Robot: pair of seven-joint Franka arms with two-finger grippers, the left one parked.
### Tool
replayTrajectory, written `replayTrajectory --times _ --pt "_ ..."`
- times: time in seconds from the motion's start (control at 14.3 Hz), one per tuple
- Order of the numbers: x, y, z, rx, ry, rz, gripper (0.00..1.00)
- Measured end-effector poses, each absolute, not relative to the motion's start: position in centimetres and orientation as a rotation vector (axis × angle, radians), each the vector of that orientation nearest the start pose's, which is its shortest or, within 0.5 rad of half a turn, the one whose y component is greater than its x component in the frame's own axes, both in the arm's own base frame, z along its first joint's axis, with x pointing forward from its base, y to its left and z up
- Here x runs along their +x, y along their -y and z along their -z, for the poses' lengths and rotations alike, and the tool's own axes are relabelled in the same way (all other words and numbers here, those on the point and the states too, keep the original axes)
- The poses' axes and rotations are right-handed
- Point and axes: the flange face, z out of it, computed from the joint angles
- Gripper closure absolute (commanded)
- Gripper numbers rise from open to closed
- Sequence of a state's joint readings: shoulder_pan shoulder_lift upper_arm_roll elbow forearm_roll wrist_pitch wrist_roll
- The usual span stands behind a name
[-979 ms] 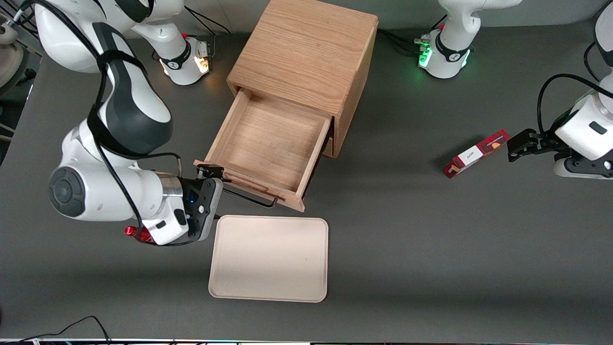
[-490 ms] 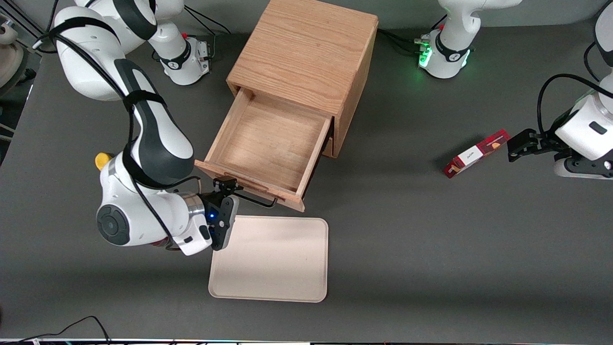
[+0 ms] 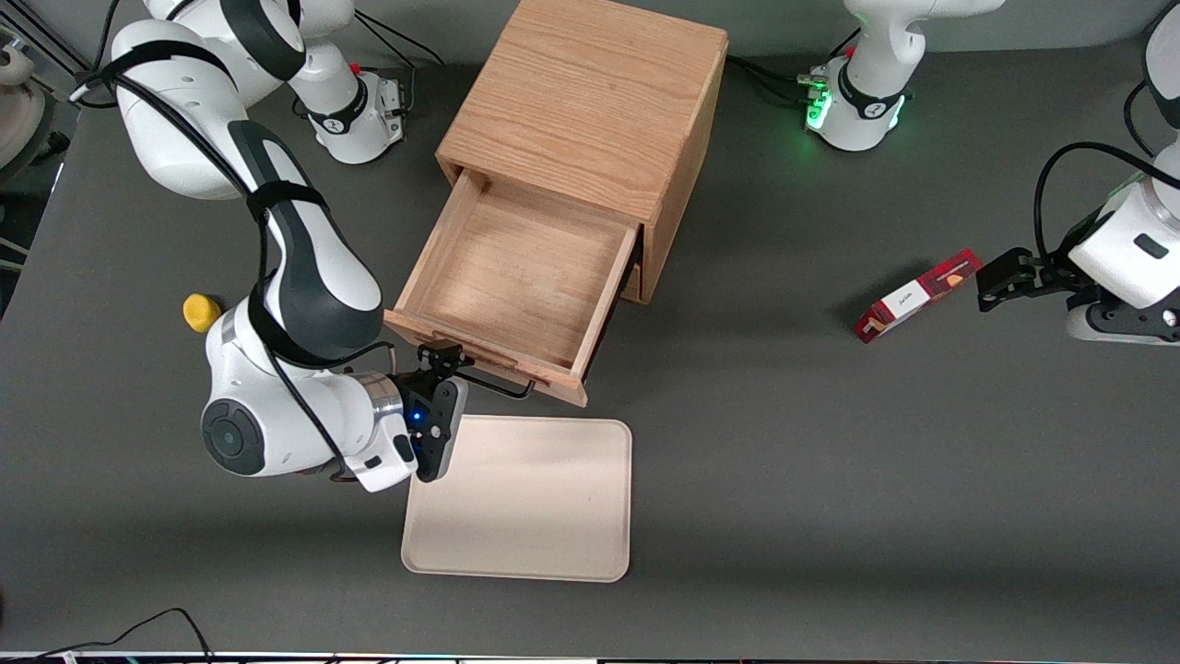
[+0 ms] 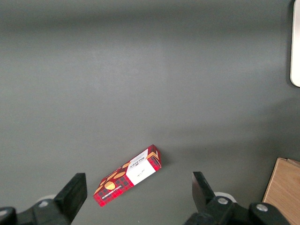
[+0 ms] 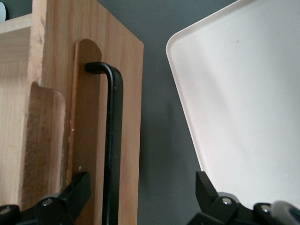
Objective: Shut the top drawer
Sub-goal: 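Push the open drawer into the wooden cabinet with the right gripper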
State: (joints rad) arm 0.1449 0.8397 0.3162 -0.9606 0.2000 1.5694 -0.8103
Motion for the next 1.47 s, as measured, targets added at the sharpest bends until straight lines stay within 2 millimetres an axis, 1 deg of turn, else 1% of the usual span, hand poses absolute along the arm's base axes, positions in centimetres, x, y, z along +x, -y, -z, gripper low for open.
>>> replayTrajectory --times 0.35,0.42,0.56,0.77,0.98,1.47 --pt "68.9 -27.9 -37.0 -2.224 1.468 -0.166 0.00" --pt "68.6 -28.3 -36.8 -2.249 1.421 -0.188 0.00" --pt "68.2 -29.0 -36.7 -2.258 1.389 -0.207 0.00" --pt "67.6 -30.0 -36.6 -2.245 1.385 -0.223 0.00" --pt "66.5 -30.8 -36.5 -2.247 1.372 -0.261 0.00" --pt "63.6 -32.3 -37.4 -2.241 1.403 -0.305 0.00"
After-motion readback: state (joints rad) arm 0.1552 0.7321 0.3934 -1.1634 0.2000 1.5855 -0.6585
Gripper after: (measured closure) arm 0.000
